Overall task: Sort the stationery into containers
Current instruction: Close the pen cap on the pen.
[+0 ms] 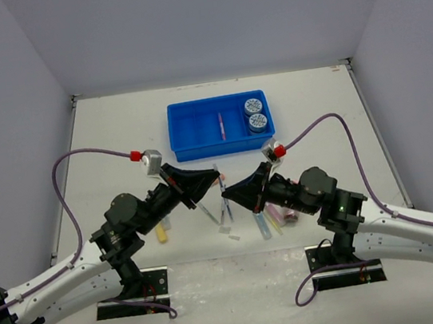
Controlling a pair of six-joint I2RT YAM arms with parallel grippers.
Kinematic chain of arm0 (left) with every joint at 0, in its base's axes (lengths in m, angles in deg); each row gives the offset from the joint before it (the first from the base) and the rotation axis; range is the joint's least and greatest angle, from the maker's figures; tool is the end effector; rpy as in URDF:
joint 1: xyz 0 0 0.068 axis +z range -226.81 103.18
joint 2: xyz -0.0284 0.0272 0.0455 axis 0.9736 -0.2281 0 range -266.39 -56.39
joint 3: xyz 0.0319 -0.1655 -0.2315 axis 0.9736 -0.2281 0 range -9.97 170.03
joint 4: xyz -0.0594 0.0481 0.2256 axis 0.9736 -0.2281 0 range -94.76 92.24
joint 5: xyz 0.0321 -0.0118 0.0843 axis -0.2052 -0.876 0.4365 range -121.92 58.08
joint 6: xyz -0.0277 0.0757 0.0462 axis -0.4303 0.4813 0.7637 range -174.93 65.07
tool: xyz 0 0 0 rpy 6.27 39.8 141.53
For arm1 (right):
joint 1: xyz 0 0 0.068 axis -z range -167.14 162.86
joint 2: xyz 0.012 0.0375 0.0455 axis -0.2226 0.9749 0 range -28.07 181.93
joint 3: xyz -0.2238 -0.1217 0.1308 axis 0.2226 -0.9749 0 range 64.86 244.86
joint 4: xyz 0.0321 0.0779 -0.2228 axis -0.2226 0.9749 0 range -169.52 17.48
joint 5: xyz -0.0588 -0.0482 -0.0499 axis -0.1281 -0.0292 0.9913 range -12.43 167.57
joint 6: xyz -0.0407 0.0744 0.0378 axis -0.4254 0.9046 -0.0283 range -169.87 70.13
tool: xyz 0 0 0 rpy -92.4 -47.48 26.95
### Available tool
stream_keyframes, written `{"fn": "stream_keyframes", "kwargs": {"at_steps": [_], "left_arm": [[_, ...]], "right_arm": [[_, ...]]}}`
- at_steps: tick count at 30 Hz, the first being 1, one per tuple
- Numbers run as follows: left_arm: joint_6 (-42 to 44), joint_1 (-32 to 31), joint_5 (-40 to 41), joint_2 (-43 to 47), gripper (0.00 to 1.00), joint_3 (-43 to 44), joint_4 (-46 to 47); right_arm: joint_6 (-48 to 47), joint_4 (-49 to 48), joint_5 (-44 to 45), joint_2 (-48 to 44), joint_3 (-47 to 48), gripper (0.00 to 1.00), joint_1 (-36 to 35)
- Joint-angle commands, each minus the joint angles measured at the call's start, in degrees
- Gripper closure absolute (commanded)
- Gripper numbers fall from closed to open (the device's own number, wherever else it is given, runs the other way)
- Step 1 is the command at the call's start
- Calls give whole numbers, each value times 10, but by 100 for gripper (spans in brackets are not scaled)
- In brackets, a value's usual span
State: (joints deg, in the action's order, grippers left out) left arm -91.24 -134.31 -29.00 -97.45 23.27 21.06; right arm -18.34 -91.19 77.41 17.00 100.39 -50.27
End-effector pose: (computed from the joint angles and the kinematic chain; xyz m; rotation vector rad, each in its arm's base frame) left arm 0.1063 -0.1590 0.3557 0.2320 1.4950 -1.3134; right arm 0.0938 0.1857 0.3388 -0.4619 1.6229 1.2893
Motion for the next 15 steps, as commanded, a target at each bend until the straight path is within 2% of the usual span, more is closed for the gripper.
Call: {"fn": "stream_keyframes", "kwargs": {"at_steps": [1,6,10,15], "left_arm": [[-46,-2,-27,-4,100,6,7],[-43,-2,-27,-17,99,25,-28],[-15,-1,-27,-29,93,39,-59],[39,-2,-31,-27,97,55,-99]], "right_arm": [[-37,-36,40,1,47,100,-4],[-74,-31,43,10,78,100,-4],[-93,-19,53,10,95,100,-4],[-98,6,52,2,104,100,-3]]}}
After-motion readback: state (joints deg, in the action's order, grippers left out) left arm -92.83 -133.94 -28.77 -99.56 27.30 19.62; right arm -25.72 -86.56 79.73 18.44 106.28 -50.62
